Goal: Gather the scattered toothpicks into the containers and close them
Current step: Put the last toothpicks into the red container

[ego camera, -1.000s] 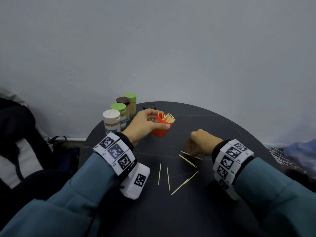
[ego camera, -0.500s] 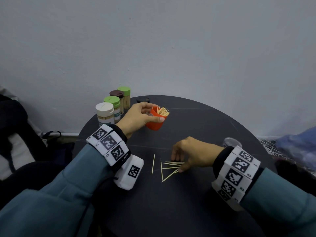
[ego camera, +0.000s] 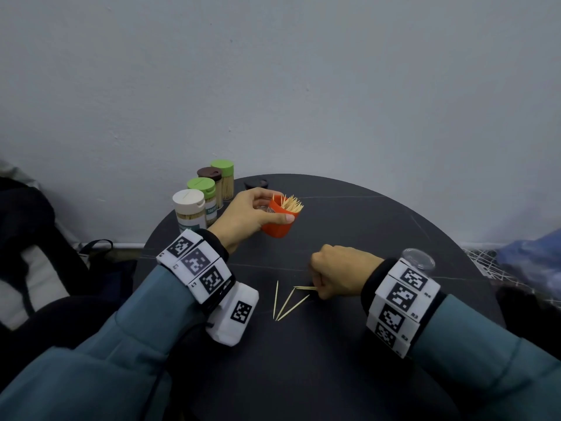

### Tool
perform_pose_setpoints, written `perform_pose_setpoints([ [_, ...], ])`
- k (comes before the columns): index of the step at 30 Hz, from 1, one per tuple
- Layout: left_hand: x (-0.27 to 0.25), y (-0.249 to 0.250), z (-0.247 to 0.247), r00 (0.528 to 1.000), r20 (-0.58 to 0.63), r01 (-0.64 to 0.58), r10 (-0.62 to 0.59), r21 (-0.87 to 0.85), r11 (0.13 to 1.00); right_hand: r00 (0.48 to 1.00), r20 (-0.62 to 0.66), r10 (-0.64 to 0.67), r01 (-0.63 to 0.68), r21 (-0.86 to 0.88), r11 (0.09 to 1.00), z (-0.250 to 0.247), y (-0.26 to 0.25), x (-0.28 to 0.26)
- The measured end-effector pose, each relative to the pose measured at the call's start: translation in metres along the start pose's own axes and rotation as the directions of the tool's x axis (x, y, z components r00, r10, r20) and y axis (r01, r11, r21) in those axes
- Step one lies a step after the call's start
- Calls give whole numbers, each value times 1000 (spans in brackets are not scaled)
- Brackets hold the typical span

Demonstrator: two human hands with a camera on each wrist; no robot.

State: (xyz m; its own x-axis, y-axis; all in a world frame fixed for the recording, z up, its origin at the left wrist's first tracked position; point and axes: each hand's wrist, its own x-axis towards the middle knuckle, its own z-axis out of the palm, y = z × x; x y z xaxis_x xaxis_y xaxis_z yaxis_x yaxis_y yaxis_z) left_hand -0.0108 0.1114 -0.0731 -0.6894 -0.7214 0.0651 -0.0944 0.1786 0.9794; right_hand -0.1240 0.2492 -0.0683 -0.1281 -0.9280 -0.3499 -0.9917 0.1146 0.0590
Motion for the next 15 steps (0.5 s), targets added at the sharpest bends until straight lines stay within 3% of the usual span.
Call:
perform_pose_setpoints([
  [7,0,0,0,1000,6,-3,3,6,1000,1000,15,14,-13,-25,1000,1,4,-1],
  [15,-1,1,1,1000,10,-6,6,24,1000,991,-114,64,-43,173,984,-1,25,-3],
])
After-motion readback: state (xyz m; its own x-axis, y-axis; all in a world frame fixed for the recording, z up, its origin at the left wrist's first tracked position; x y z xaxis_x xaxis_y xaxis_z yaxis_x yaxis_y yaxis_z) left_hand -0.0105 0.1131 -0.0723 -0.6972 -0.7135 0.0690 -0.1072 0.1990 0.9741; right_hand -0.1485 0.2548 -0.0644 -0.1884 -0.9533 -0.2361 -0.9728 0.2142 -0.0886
